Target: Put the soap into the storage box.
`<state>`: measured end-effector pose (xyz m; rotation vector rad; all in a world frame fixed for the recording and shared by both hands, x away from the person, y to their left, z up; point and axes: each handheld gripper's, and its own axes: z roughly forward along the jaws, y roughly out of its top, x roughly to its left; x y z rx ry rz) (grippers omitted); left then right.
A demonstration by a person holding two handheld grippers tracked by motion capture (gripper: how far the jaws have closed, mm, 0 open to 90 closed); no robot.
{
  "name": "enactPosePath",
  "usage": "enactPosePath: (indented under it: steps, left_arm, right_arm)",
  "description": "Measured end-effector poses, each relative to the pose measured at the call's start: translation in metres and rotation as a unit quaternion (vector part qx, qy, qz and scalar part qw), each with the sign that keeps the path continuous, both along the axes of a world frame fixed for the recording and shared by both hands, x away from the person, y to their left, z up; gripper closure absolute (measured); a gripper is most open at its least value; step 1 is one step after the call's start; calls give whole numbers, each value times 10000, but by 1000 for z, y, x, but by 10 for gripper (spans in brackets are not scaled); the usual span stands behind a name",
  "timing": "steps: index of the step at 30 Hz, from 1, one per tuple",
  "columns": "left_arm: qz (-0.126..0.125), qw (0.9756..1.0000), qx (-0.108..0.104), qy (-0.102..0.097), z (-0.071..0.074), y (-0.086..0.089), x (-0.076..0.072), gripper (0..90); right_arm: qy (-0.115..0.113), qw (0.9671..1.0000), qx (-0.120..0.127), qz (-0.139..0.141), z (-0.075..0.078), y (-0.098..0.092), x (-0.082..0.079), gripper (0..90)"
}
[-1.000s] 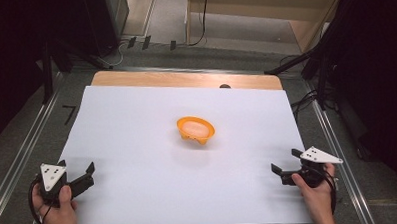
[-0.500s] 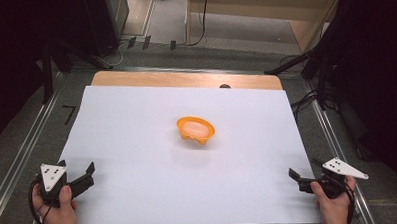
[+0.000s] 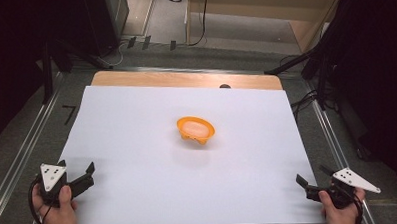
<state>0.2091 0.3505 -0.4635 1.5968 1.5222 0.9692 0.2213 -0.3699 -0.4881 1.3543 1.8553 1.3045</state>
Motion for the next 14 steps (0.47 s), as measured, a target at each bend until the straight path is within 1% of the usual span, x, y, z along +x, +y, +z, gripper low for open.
enactPosePath:
  steps: [2,4,6,9,10,13,14]
  left_arm:
    - [2,10000,-8,2,0,0,0,139]
    - [-12,10000,-5,21,0,0,1,139]
    - [-10,10000,-6,33,0,0,1,138]
    - [-5,10000,-3,62,0,0,1,139]
    - [-3,10000,-2,65,0,0,1,138]
    - [-5,10000,-9,63,0,0,1,138]
    - [-1,10000,-14,64,0,0,1,138]
  right_arm:
    - [-33,10000,-13,-26,0,1,-2,0]
    - [-142,9998,-19,-161,-1,1,-6,2]
    - [-178,9997,-16,-193,-1,1,-6,2]
    - [-74,9997,176,-154,-2,-3,-4,2]
    - [10,9994,311,-157,-3,-5,-3,1]
    - [8,9993,329,-165,-3,-6,-3,1]
    - [-10,9994,290,-165,-3,-5,-3,1]
